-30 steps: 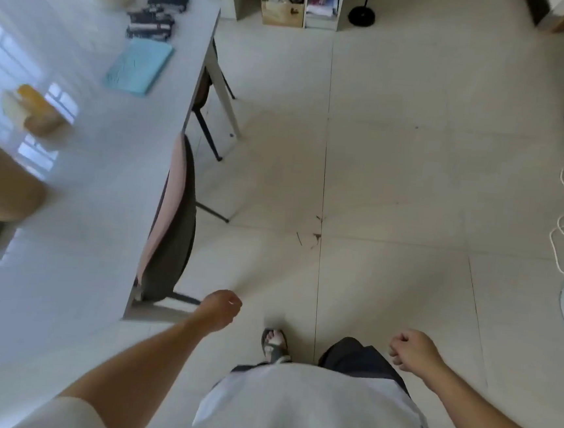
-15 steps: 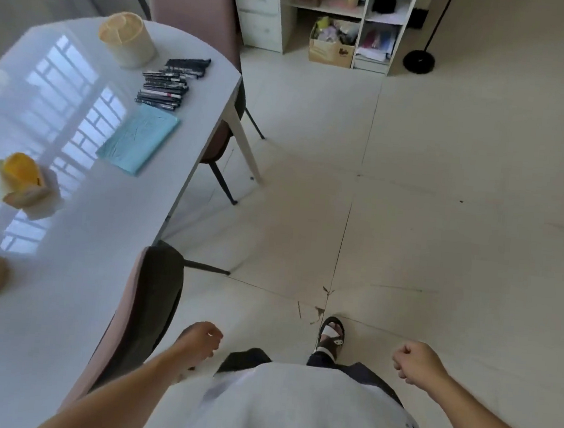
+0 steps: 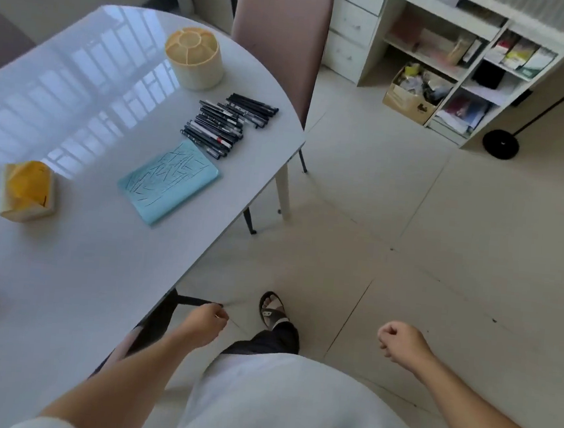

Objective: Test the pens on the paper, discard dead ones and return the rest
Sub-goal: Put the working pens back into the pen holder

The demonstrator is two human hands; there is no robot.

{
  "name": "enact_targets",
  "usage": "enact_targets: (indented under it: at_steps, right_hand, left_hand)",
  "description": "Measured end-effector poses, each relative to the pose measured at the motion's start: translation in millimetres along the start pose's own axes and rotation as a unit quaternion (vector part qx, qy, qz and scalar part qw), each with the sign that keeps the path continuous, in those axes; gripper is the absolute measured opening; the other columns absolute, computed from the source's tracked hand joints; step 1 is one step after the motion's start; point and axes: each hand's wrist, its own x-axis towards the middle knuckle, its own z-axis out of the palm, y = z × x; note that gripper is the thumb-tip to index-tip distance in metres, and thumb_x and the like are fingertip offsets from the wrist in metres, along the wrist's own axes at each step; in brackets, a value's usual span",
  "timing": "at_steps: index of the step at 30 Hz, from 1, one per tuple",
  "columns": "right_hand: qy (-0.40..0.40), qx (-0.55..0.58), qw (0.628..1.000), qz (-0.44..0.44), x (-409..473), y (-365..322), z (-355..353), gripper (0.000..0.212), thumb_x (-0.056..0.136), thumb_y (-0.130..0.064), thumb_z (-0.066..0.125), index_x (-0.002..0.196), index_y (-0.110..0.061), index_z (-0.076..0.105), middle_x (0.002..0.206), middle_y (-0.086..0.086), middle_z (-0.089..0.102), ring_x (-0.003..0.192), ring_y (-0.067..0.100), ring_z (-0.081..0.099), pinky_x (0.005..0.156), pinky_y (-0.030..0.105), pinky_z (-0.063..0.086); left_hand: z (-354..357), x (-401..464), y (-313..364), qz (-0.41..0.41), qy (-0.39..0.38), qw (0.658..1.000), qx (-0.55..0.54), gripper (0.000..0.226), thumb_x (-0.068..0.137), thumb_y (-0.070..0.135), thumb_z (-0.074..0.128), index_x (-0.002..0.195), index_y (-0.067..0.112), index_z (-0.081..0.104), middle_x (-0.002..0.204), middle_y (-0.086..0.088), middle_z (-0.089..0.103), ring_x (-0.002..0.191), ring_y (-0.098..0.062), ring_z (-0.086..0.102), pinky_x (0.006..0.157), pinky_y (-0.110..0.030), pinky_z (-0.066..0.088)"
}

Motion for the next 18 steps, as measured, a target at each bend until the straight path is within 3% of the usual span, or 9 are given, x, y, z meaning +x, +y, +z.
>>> enact_targets:
  at_steps: [5, 8, 11, 14, 18]
  right_hand:
    - [0.01, -0.037, 0.999, 0.019, 45.1, -65.0, -39.6, 0.018, 0.093, -0.012, 0.058, 0.083, -0.006, 0.071, 0.079, 0.008, 0.075, 0.067, 0.023, 0.068, 0.068, 0.036, 0.059]
    - [0.011, -0.048, 0.999, -0.002, 69.4, -116.3, -62.6, 0.017, 0.094, -0.012, 0.06, 0.083, -0.008, 0.071, 0.079, 0.007, 0.075, 0.071, 0.025, 0.071, 0.067, 0.036, 0.059]
    - [-0.003, -0.077, 0.996, -0.05, 98.4, -174.6, -79.1, 0.016, 0.093, -0.013, 0.061, 0.08, -0.011, 0.071, 0.075, 0.004, 0.075, 0.07, 0.025, 0.071, 0.068, 0.037, 0.059]
    - [-0.029, -0.105, 0.987, -0.118, 132.4, -239.1, -88.7, 0.018, 0.093, -0.015, 0.062, 0.077, -0.017, 0.071, 0.071, 0.002, 0.075, 0.071, 0.026, 0.071, 0.072, 0.04, 0.059]
    - [-0.067, -0.131, 0.964, -0.22, 179.6, -336.7, -92.8, 0.015, 0.093, -0.02, 0.064, 0.081, -0.024, 0.071, 0.071, -0.003, 0.075, 0.07, 0.019, 0.072, 0.072, 0.036, 0.058]
  left_hand:
    - [-60.3, 50.9, 76.5, 0.059, -0.014, 0.997, 0.048, 0.025, 0.093, 0.019, 0.05, 0.111, 0.02, 0.067, 0.107, 0.0, 0.067, 0.096, -0.019, 0.065, 0.083, -0.031, 0.055]
    - [-94.6, 66.3, 114.5, 0.079, -0.007, 0.997, 0.02, 0.024, 0.092, 0.021, 0.052, 0.109, 0.023, 0.068, 0.104, -0.002, 0.069, 0.092, -0.019, 0.068, 0.08, -0.03, 0.056]
    - [-119.4, 79.5, 138.2, 0.09, -0.009, 0.994, -0.059, 0.021, 0.086, 0.023, 0.054, 0.102, 0.029, 0.067, 0.091, 0.003, 0.074, 0.081, -0.012, 0.07, 0.071, -0.025, 0.055]
    - [-135.0, 90.1, 150.6, 0.11, -0.003, 0.987, -0.118, 0.019, 0.082, 0.029, 0.054, 0.095, 0.031, 0.068, 0.081, 0.007, 0.075, 0.076, -0.007, 0.071, 0.08, -0.032, 0.059]
    - [-159.7, 107.9, 163.2, 0.094, 0.054, 0.971, -0.213, 0.018, 0.078, 0.038, 0.058, 0.086, 0.028, 0.071, 0.075, 0.006, 0.075, 0.071, -0.01, 0.072, 0.08, -0.039, 0.06]
